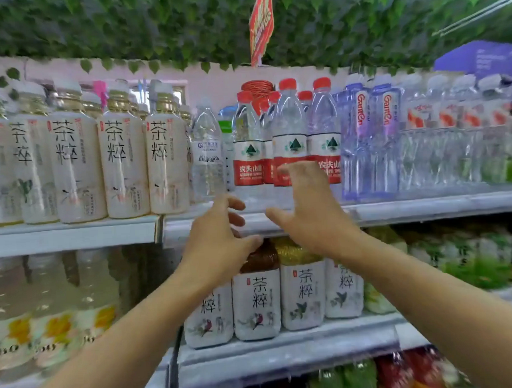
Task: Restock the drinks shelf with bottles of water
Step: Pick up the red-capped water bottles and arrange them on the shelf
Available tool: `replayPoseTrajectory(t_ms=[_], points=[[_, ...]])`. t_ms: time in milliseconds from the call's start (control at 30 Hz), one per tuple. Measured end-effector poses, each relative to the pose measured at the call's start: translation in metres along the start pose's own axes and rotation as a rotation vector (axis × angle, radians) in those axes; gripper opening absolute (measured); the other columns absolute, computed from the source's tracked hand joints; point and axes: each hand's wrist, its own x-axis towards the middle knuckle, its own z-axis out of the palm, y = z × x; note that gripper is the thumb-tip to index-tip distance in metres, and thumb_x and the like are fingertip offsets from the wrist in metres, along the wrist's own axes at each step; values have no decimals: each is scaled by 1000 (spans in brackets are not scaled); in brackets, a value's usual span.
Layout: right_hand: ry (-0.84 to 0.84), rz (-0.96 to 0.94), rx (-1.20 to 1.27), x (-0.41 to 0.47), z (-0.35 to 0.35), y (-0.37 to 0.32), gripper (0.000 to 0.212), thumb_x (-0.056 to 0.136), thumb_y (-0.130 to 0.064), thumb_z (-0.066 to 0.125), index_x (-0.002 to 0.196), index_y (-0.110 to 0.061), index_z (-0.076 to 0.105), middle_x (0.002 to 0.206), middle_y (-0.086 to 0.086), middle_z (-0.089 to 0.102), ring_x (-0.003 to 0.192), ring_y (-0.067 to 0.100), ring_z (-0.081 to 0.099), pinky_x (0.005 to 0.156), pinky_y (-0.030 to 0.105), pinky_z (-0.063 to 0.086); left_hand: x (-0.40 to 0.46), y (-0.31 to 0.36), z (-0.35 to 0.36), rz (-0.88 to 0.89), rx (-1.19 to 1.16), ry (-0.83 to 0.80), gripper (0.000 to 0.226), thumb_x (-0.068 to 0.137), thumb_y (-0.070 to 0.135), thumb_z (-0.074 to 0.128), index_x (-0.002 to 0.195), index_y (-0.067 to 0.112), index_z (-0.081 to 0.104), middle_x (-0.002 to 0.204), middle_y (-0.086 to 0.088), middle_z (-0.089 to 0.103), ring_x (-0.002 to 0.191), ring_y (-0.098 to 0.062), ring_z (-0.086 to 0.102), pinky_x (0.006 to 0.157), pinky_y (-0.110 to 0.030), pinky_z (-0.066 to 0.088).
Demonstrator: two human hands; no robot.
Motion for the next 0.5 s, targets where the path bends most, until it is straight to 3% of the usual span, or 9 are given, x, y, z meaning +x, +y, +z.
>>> replayPoseTrajectory(t_ms=[100,367,500], points=[[-61,78,-39,-42,-1,26,61,87,-29,64,137,-17,33,137,2,26,130,18,23,103,21,21,-17,1,31,-33,-65,-95,44,76,23,76,109,27,48,97,9,58,83,-6,59,64,-22,50],[-269,283,-92,-146,10,114,63,87,-31,64,138,-16,30,140,6,25,134,24,21,109,35,27,-68,0,131,-123,-48,-356,44,74,22,78,106,22,49,97,3,59,78,-12,56,79,-35,52],[-378,362,-73,-196,21,163,68,86,-31,65,141,-16,28,143,5,23,135,23,20,110,34,26,-100,-8,186,-217,-60,-489,43,75,24,77,108,25,49,101,4,57,84,-13,61,73,-32,54]])
